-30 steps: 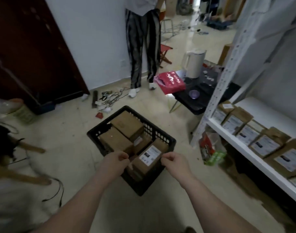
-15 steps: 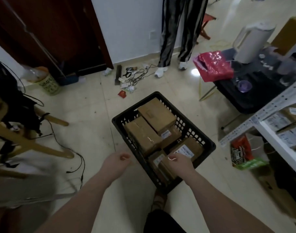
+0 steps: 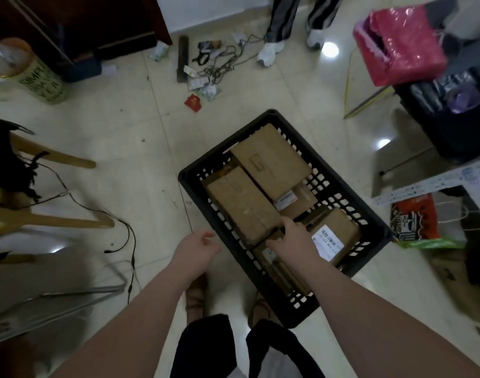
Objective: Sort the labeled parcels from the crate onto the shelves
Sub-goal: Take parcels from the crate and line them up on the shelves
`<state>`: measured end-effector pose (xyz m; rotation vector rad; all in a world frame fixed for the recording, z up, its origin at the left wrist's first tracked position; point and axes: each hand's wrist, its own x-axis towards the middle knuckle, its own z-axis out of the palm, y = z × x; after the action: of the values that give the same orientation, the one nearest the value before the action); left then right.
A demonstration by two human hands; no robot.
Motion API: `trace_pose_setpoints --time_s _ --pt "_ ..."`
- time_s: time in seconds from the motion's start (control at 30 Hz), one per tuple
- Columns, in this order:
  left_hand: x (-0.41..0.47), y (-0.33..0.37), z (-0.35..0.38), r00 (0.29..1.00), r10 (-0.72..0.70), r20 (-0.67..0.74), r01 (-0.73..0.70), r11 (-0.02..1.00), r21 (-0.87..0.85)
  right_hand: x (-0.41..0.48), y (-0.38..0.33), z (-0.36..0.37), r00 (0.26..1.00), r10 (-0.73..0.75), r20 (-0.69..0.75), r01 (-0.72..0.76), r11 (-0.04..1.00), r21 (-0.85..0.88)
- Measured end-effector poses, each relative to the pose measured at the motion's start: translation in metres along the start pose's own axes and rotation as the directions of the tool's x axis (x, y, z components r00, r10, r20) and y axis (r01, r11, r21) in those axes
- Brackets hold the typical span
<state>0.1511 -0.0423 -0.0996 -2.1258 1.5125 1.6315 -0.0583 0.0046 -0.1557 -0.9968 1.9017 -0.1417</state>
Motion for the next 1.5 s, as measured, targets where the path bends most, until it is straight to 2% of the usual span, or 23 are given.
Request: trace_pose_setpoints --time_s 0.17,0.3,0.47,0.57,0.63,0.73,0.8,0.87,0.9,1.03,1.1,1.17,1.3,1.4,1.5 --pt "0.046 -0.002 -0.001 0.995 0.005 0.104 -0.015 0.995 0.096 0.026 -0.006 0.025 0.996 0.063 -0.065 -0.069 0.994 -0.086" --pt "0.074 -0.007 -0.01 0.983 -0.003 0.182 -0.023 0.99 0.14 0.051 -0.013 0.051 0.992 0.112 -0.049 -0.118 0.98 -0.157" --pt "0.095 -0.013 -0.033 0.977 0.004 0.212 -0.043 0.983 0.178 0.077 -0.025 0.07 0.984 0.159 -0.076 -0.173 0.951 -0.256" --pt "0.098 -0.009 -0.045 0.975 0.034 0.219 -0.082 0.973 0.215 0.071 -0.023 0.058 0.985 0.141 -0.097 -0.155 0.975 -0.157" --pt "0.095 -0.002 -0.051 0.972 0.059 0.226 -0.112 0.967 0.229 0.059 -0.022 0.04 0.986 0.122 -0.113 -0.12 0.992 0.027" --pt "0.086 0.014 -0.056 0.959 0.105 0.261 -0.165 0.962 0.216 0.034 -0.02 0.007 0.976 0.148 -0.159 -0.107 0.965 0.24" --pt "0.081 0.027 -0.058 0.951 0.16 0.264 -0.212 0.96 0.182 0.012 -0.023 -0.014 0.964 0.227 -0.136 -0.129 0.852 0.508" --pt "0.074 0.042 -0.061 0.942 0.213 0.257 -0.256 0.955 0.147 -0.013 -0.027 -0.028 0.967 0.25 -0.053 -0.12 0.625 0.771" --pt "0.068 0.049 -0.063 0.937 0.238 0.255 -0.276 0.953 0.124 -0.027 -0.028 -0.033 0.974 0.228 -0.016 -0.108 0.519 0.848" --pt "0.043 0.078 -0.071 0.918 0.319 0.235 -0.312 0.948 -0.067 -0.066 -0.035 -0.037 0.989 0.148 0.013 -0.033 0.135 0.99" --pt "0.028 0.091 -0.075 0.903 0.313 0.295 -0.261 0.944 -0.205 -0.081 -0.039 -0.036 0.993 0.118 0.032 -0.026 -0.046 0.999" --pt "0.01 0.101 -0.079 0.865 0.336 0.374 -0.238 0.929 -0.284 -0.095 -0.043 -0.033 0.999 0.046 0.015 -0.006 -0.184 0.983" --pt "-0.019 0.118 -0.081 0.778 0.4 0.485 -0.239 0.902 -0.36 -0.118 -0.051 -0.03 0.997 -0.074 -0.037 0.013 -0.298 0.954" --pt "-0.038 0.13 -0.084 0.73 0.458 0.508 -0.279 0.878 -0.39 -0.13 -0.056 -0.03 0.995 -0.086 -0.055 0.029 -0.283 0.959" --pt "-0.053 0.137 -0.089 0.7 0.509 0.501 -0.364 0.858 -0.364 -0.138 -0.06 -0.03 0.994 -0.025 -0.108 0.098 -0.257 0.961"
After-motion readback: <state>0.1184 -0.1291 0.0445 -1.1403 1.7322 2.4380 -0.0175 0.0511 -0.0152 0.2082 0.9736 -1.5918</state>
